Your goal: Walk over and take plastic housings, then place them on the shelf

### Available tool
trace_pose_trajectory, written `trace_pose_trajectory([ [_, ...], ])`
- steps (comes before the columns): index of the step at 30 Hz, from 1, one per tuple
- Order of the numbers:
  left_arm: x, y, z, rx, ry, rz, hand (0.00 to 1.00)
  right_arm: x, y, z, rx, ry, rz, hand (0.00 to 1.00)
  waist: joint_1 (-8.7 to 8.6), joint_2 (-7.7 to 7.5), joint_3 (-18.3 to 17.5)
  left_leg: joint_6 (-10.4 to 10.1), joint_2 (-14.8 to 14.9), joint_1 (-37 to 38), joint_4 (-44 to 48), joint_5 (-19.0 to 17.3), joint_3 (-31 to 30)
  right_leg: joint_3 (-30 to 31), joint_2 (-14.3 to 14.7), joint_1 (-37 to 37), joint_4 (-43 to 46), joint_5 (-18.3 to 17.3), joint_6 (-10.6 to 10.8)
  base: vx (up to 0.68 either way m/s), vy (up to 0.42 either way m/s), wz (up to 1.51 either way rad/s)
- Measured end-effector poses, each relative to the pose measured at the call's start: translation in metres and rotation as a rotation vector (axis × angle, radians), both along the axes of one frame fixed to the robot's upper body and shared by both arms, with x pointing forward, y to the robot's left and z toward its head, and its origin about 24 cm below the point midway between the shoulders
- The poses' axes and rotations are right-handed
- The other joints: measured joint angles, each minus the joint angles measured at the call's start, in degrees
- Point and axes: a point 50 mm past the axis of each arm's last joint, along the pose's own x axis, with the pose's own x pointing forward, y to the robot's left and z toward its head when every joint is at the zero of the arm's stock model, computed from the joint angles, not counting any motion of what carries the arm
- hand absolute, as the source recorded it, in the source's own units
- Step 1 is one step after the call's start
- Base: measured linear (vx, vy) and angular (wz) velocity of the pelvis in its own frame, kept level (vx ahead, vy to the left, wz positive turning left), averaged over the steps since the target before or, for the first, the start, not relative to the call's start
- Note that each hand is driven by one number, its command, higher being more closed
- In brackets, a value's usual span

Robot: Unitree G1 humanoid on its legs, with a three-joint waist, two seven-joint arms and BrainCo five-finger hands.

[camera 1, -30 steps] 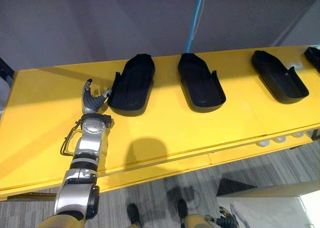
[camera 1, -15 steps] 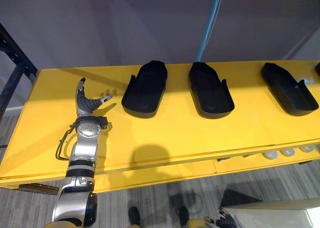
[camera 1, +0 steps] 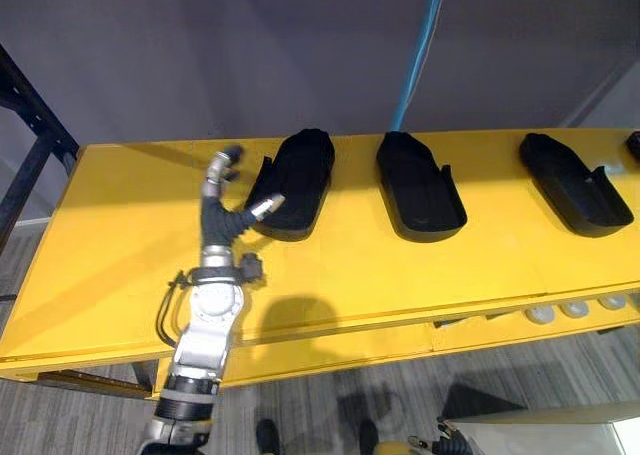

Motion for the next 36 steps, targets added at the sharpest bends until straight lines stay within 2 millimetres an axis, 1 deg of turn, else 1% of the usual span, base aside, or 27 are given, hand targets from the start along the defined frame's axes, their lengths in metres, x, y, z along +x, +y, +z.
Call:
trace_pose_trajectory([
  [1, -0.004, -0.007, -0.007, 0.002, 0.024, -0.037, 1.0, 0.0, 0.0, 0.0, -0.002, 0.0, 0.002, 0.0, 0.05, -0.01, -0.16, -0.03, 0.04, 0.3, 0.0, -0.12, 0.4, 0.49, 0.05, -0.16, 0.02, 0.0, 0.0, -0.03, 0.016, -0.15],
  [3, -0.01, -0.015, -0.019, 0.008, 0.065, -0.071, 1.0, 0.0, 0.0, 0.0, -0.009, 0.002, 0.016, 0.0, 0.06, 0.02, -0.35, -0.1, 0.07, 0.76, -0.02, -0.35, 1.16, 1.09, 0.03, -0.21, 0.02, -0.17, -0.24, -0.04, 0.02, -0.17],
  [7, -0.018, -0.026, -0.033, 0.036, 0.126, -0.139, 1.0, 0.001, 0.001, 0.0, -0.011, 0.002, 0.028, 0.0, 0.03, 0.04, -0.57, -0.19, 0.06, 0.76, -0.02, -0.54, 1.48, 1.35, -0.02, -0.44, 0.06, -0.3, -0.05, -0.02, 0.013, -0.06],
  [9, -0.024, -0.034, -0.044, 0.07, 0.169, -0.182, 1.0, -0.002, 0.001, -0.001, -0.01, 0.015, 0.027, 0.0, 0.05, 0.02, -1.41, -0.31, 0.05, 0.57, -0.02, -0.74, 1.52, 1.44, -0.03, -0.63, 0.03, -0.45, 0.16, 0.0, 0.0, 0.0],
  [12, -0.027, -0.042, -0.053, 0.099, 0.201, -0.214, 1.0, -0.002, 0.002, -0.002, -0.009, 0.019, 0.027, 0.0, 0.13, 0.04, -1.81, -0.32, 0.04, 0.55, 0.0, -0.82, 1.59, 1.62, -0.02, -0.64, 0.0, -0.49, 0.3, 0.01, 0.001, 0.0],
  [15, -0.027, -0.046, -0.065, 0.142, 0.253, -0.225, 1.0, 0.004, 0.002, -0.001, -0.009, 0.004, 0.031, 0.0, -0.01, 0.11, -2.14, -0.44, 0.06, 0.55, 0.02, -1.07, 2.09, 2.16, 0.02, -0.72, -0.5, -0.3, 0.55, 0.03, 0.005, -0.09],
  [22, -0.022, -0.044, -0.085, 0.192, 0.355, -0.2, 1.0, 0.009, 0.002, 0.001, -0.01, -0.008, 0.033, 0.0, -0.1, 0.11, -2.15, -0.65, 0.16, 0.48, 0.2, -1.32, 2.84, 2.54, 0.08, -0.78, -0.59, -0.28, 0.57, 0.03, 0.003, -0.05],
  [27, -0.013, -0.042, -0.089, 0.238, 0.376, -0.162, 1.0, 0.009, 0.002, 0.001, -0.011, -0.009, 0.032, 0.0, -0.15, 0.14, -2.15, -0.67, 0.23, 0.25, 0.01, -1.33, 2.95, 2.63, 0.11, -1.58, -0.52, -0.27, 0.58, -0.02, 0.004, -0.01],
  [36, -0.009, -0.04, -0.085, 0.187, 0.359, -0.087, 1.0, 0.009, 0.002, 0.001, -0.024, -0.012, 0.022, 0.0, -0.13, 0.2, -2.13, -0.91, 0.26, -0.45, 0.05, -1.57, 3.05, 2.73, 0.13, -2.21, -0.8, -0.18, 0.65, 0.0, 0.0, 0.0],
])
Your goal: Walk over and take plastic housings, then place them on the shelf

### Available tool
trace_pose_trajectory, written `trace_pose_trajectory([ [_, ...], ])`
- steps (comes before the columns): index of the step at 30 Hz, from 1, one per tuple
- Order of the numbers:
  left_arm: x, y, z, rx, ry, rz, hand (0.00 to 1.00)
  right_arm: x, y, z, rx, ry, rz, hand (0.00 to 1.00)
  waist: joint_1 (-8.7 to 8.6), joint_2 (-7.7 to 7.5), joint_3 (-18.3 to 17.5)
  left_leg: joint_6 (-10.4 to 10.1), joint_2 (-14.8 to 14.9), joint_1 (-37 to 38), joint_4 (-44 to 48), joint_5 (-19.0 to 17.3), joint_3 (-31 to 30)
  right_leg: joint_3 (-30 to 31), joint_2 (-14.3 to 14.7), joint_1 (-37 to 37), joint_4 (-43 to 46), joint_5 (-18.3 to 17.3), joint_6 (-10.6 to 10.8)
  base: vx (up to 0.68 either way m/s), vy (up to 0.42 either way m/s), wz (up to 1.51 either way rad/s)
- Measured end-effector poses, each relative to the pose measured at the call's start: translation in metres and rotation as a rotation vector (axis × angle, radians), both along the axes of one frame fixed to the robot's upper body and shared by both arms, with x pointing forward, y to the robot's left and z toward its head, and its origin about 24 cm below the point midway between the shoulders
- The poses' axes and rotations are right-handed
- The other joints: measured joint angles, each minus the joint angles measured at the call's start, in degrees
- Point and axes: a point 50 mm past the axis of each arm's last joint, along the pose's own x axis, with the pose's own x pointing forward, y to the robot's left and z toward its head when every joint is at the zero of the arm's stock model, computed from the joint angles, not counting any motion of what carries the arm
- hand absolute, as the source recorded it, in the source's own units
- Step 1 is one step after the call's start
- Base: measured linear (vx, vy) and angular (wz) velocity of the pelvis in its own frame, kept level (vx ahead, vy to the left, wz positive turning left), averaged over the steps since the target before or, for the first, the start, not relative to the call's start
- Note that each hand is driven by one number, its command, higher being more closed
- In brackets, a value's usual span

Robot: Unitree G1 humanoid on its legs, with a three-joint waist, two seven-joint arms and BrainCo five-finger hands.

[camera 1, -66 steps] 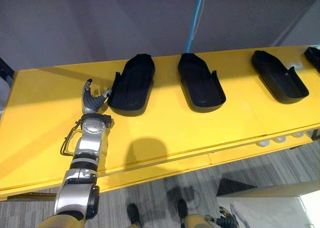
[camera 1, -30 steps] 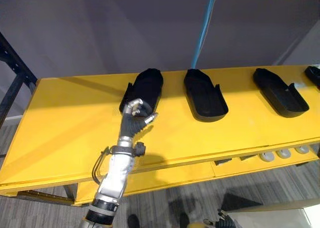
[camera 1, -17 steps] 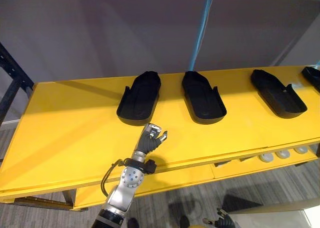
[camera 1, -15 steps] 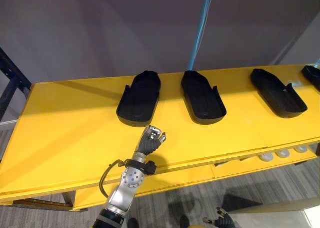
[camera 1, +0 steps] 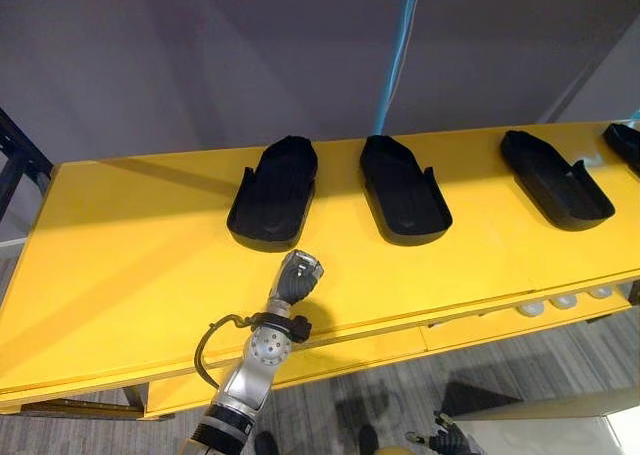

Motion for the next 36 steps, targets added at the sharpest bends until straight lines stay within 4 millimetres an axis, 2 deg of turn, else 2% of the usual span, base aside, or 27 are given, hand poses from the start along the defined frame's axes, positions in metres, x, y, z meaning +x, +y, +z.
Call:
trace_pose_trajectory([
  [12, 0.005, 0.011, -0.002, -0.01, 0.016, 0.082, 1.0, 0.0, 0.001, 0.0, 0.001, -0.001, -0.003, 0.0, 0.04, 0.05, 0.03, -0.01, 0.04, -0.03, -0.07, -0.09, 0.17, -0.03, 0.02, -0.04, -0.02, -0.02, 0.01, 0.0, 0.0, 0.0],
  [16, 0.014, 0.01, 0.006, -0.004, -0.008, 0.083, 1.0, 0.001, 0.0, 0.0, 0.0, -0.005, -0.004, 0.0, -0.01, 0.07, 0.07, 0.04, 0.04, -1.1, -0.05, -0.18, 0.36, 0.09, 0.02, -1.27, -0.02, -0.03, 0.0, 0.03, 0.001, -0.03],
  [17, 0.025, 0.009, 0.017, 0.008, -0.042, 0.079, 1.0, 0.003, -0.001, 0.002, -0.001, -0.017, -0.018, 0.0, -0.31, 0.05, 0.08, 0.0, 0.09, -1.67, 0.17, -0.21, 1.34, 0.94, 0.14, -1.89, -0.03, 0.04, 0.0, 0.12, 0.001, -0.15],
  [22, 0.029, 0.015, 0.018, 0.021, -0.044, 0.096, 1.0, 0.007, 0.001, 0.004, 0.004, -0.035, -0.018, 0.0, -1.88, 0.05, 0.08, 0.0, 0.33, -1.61, 0.17, -0.19, 1.41, 0.98, 0.34, -1.87, 0.0, 0.1, 0.02, 0.03, -0.001, -0.03],
  [27, 0.036, 0.016, 0.017, 0.043, -0.028, 0.101, 1.0, 0.006, 0.001, 0.003, 0.004, -0.033, -0.021, 0.0, -2.1, 0.01, 0.1, 0.08, 0.31, -1.44, 0.15, -0.12, 1.81, 1.44, 0.31, -2.02, 0.03, 0.62, -0.08, -0.04, 0.008, -0.05],
  [33, 0.035, 0.014, 0.015, 0.035, -0.02, 0.096, 1.0, 0.005, 0.001, 0.003, 0.005, -0.03, -0.023, 0.0, -2.18, -0.01, 0.11, 0.15, 0.3, -1.41, -0.04, -0.03, 1.75, 1.39, 0.31, -2.06, 0.04, 0.71, -0.15, -0.03, 0.005, 0.0],
  [36, 0.027, 0.008, 0.024, 0.013, -0.069, 0.067, 1.0, 0.004, 0.0, 0.003, 0.005, -0.028, -0.027, 0.0, -2.03, -0.01, 0.12, 0.14, 0.3, -1.41, 0.08, -0.04, 1.38, 1.17, 0.31, -1.88, -0.05, 0.69, -0.14, 0.01, 0.001, 0.02],
])
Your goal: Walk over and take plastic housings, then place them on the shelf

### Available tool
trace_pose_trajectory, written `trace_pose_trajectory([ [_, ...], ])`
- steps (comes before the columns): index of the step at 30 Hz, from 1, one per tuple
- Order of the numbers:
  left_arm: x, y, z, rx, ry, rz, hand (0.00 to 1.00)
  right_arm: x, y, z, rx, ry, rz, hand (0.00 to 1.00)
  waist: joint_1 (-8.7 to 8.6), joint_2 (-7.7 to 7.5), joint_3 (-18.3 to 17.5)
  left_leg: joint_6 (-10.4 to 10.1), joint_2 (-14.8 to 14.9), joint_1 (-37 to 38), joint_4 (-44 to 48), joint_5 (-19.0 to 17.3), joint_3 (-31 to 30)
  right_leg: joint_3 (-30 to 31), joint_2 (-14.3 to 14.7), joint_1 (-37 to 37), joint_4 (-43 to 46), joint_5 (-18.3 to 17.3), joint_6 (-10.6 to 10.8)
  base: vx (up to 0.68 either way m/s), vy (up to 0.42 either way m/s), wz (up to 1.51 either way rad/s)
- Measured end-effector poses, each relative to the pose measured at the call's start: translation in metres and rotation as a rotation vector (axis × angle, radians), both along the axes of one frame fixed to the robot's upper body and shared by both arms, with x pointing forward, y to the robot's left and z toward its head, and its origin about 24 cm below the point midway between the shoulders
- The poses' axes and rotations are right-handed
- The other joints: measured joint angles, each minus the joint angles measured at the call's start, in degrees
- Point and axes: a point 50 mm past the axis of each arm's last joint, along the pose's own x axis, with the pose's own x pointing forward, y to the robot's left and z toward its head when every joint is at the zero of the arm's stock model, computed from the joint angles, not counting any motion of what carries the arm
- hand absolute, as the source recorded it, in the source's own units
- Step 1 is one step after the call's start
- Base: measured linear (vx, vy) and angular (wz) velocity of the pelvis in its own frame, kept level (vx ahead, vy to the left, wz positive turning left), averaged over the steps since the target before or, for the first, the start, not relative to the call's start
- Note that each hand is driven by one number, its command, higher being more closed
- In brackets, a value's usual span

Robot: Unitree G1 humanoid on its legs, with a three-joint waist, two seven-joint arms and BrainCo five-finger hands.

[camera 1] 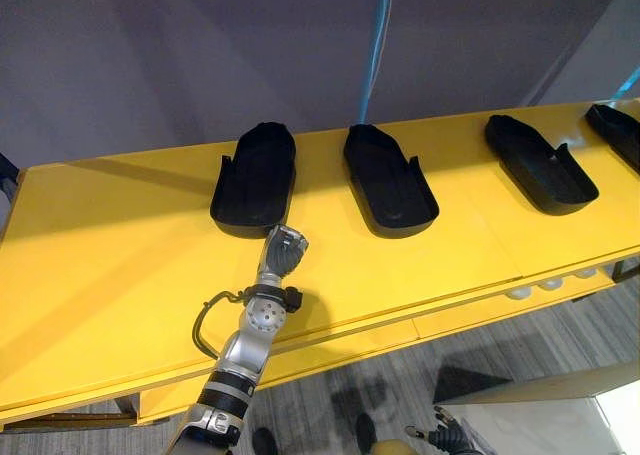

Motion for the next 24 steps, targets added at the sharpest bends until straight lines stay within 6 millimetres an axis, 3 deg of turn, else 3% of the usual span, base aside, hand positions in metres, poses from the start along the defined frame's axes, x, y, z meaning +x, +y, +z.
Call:
trace_pose_trajectory([
  [4, -0.016, -0.006, 0.019, -0.081, -0.096, -0.043, 1.0, -0.002, 0.0, -0.001, 0.001, 0.01, -0.006, 0.0, 0.23, 0.03, 0.01, -0.01, -0.01, 0.73, 0.1, 0.0, -1.16, -1.33, -0.07, 1.87, -0.67, 0.0, 0.01, 0.02, 0.002, 0.14],
  [8, -0.039, 0.001, 0.054, -0.168, -0.276, -0.06, 1.0, -0.008, -0.003, -0.004, -0.003, 0.035, -0.006, 0.0, 2.04, 0.09, 0.03, -0.05, 0.0, 1.25, 0.08, 0.03, -2.31, -1.87, -0.05, 3.15, -0.77, -0.14, 0.15, -0.01, 0.009, 0.15],
  [9, -0.046, 0.011, 0.063, -0.191, -0.333, -0.03, 1.0, -0.009, -0.003, -0.004, -0.004, 0.041, -0.004, 0.0, 2.08, 0.12, 0.03, -0.09, -0.08, 1.42, -0.08, 0.08, -3.12, -2.4, -0.13, 3.74, -0.73, -0.31, 0.34, -0.09, 0.018, 0.86],
  [10, -0.079, 0.092, 0.064, -0.19, -0.429, 0.356, 1.0, -0.024, -0.006, -0.009, -0.01, 0.095, -0.002, 0.0, 3.96, 0.28, -0.11, 0.21, -0.58, 1.65, -0.16, 0.74, -6.99, -6.17, -0.55, 5.42, 1.3, -2.21, 0.48, -0.09, 0.016, 0.96],
  [11, -0.088, 0.105, 0.057, -0.196, -0.409, 0.43, 1.0, -0.029, -0.007, -0.01, -0.012, 0.108, -0.007, 0.0, 5.34, 0.23, -0.16, 0.29, -0.72, 1.59, -0.16, 0.88, -7.74, -6.7, -0.61, 5.79, 1.27, -2.27, 0.45, -0.09, 0.013, 0.9],
  [13, -0.094, 0.11, 0.051, -0.208, -0.389, 0.469, 1.0, -0.032, -0.008, -0.01, -0.013, 0.116, -0.008, 0.0, 6.66, 0.13, -0.26, 0.41, -0.88, 1.48, -0.17, 1.06, -8.37, -7.56, -0.78, 6.2, 1.27, -2.32, 0.43, -0.02, 0.01, 0.23],
  [16, -0.11, 0.128, 0.035, -0.172, -0.323, 0.554, 1.0, -0.027, -0.007, -0.009, -0.013, 0.1, -0.005, 0.0, 6.95, -0.03, -1.03, 0.54, -1.01, 0.92, -0.17, 1.18, -9.08, -8.07, -0.83, 6.21, 1.39, -2.75, 0.81, -0.03, 0.005, 0.12],
  [18, -0.133, 0.156, 0.002, -0.196, -0.171, 0.729, 1.0, -0.026, -0.005, -0.008, -0.014, 0.089, 0.002, 0.0, 7.16, -0.23, -1.15, 0.66, -1.08, 1.03, -0.15, 0.95, -9.89, -9.7, -1.0, 7.0, 1.49, -3.06, 0.78, 0.0, -0.007, 0.26],
  [20, -0.151, 0.168, -0.029, -0.219, -0.01, 0.824, 1.0, -0.027, -0.003, -0.007, -0.014, 0.08, 0.011, 0.0, 8.52, -0.8, -1.52, 0.47, -1.14, 1.82, -0.13, 0.47, -9.92, -10.63, -1.25, 7.98, 1.62, -3.32, 0.63, 0.03, -0.001, 0.19],
  [21, -0.157, 0.169, -0.044, -0.23, 0.069, 0.842, 0.0, -0.025, -0.001, -0.005, -0.01, 0.068, 0.012, 0.0, 9.13, -1.15, -1.81, 0.54, -1.16, 1.84, -0.12, 0.35, -9.88, -11.07, -1.4, 8.19, 1.92, -3.57, 0.6, 0.03, 0.009, 0.2],
  [24, -0.175, 0.166, -0.086, -0.267, 0.298, 0.868, 0.0, -0.005, 0.01, 0.003, 0.005, -0.011, 0.036, 0.0, 10.03, -2.1, -2.42, 0.69, -1.14, 1.84, -0.09, 0.22, -8.83, -12.09, -1.96, 8.35, 2.39, -3.82, 0.61, 0.01, 0.019, 0.16],
])
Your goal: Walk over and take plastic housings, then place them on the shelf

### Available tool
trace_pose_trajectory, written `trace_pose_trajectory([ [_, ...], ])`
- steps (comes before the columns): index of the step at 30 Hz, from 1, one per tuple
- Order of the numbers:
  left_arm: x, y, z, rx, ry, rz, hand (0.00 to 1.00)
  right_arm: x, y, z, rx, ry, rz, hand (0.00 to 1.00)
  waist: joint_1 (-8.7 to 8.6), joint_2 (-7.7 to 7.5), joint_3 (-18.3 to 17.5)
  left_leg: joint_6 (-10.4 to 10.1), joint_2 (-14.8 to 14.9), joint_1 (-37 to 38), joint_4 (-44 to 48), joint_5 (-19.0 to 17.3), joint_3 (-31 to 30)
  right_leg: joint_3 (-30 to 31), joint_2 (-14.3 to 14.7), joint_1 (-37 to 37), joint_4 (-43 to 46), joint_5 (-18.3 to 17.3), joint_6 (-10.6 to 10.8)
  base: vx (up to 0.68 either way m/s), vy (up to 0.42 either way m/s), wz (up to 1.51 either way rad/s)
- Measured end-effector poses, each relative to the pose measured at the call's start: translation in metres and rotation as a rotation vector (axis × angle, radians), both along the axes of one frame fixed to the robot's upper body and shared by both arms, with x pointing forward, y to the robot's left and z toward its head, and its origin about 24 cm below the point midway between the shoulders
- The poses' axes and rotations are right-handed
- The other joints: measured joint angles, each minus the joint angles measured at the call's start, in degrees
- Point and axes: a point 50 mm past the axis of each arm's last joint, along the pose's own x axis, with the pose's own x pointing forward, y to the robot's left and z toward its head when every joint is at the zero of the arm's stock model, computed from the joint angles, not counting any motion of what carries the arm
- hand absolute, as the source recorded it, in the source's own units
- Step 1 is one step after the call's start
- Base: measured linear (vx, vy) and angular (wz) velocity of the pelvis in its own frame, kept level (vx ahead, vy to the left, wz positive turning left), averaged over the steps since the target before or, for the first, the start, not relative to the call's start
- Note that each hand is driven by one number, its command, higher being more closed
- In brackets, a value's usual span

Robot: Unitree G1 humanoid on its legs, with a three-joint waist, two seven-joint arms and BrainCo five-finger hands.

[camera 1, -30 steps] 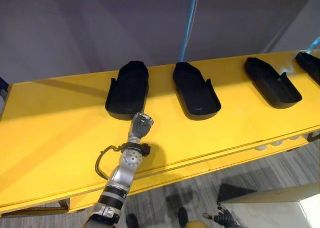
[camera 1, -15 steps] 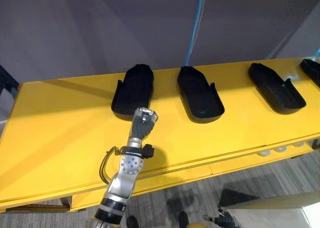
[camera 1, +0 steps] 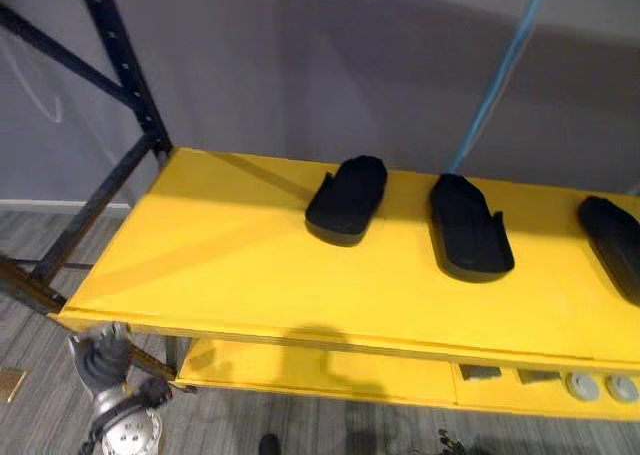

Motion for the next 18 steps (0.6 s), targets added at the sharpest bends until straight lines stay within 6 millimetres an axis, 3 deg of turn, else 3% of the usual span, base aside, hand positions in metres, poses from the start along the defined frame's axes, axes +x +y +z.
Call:
trace_pose_trajectory([
  [2, -0.006, -0.008, -0.029, -0.108, 0.101, -0.031, 0.0, 0.012, 0.012, 0.005, 0.027, -0.05, 0.012, 0.0, -0.11, -0.18, -0.11, 0.08, -0.03, 0.87, 0.17, 0.06, 1.36, -0.31, -0.72, 0.75, 0.63, -0.4, 0.22, 0.0, 0.036, 0.1],
  [7, -0.027, -0.036, -0.089, -0.309, 0.357, -0.121, 0.0, 0.016, 0.024, 0.007, 0.065, -0.07, 0.016, 0.0, -0.25, 0.02, -0.75, 0.69, -1.45, 2.2, -0.03, -0.37, 3.17, 1.38, -1.98, -0.06, 2.85, -2.01, 0.63, -0.02, 0.05, -0.13],
  [13, -0.043, -0.052, -0.115, -0.389, 0.502, -0.17, 0.0, 0.002, 0.022, -0.003, 0.071, 0.003, -0.011, 0.0, -1.6, 0.26, -0.7, 0.25, -1.64, 3.08, -0.05, -0.58, 4.29, 3.02, -2.01, -0.54, 2.34, -2.15, 0.76, -0.01, 0.021, -0.13],
  [18, -0.04, -0.055, -0.124, -0.395, 0.562, -0.222, 0.0, 0.003, 0.018, -0.008, 0.062, 0.039, -0.03, 0.0, -1.75, 0.44, -0.61, 0.23, -1.67, 3.39, -0.04, -0.8, 4.64, 3.59, -1.92, -0.27, 1.63, -2.02, 0.95, 0.03, -0.001, -0.06],
])
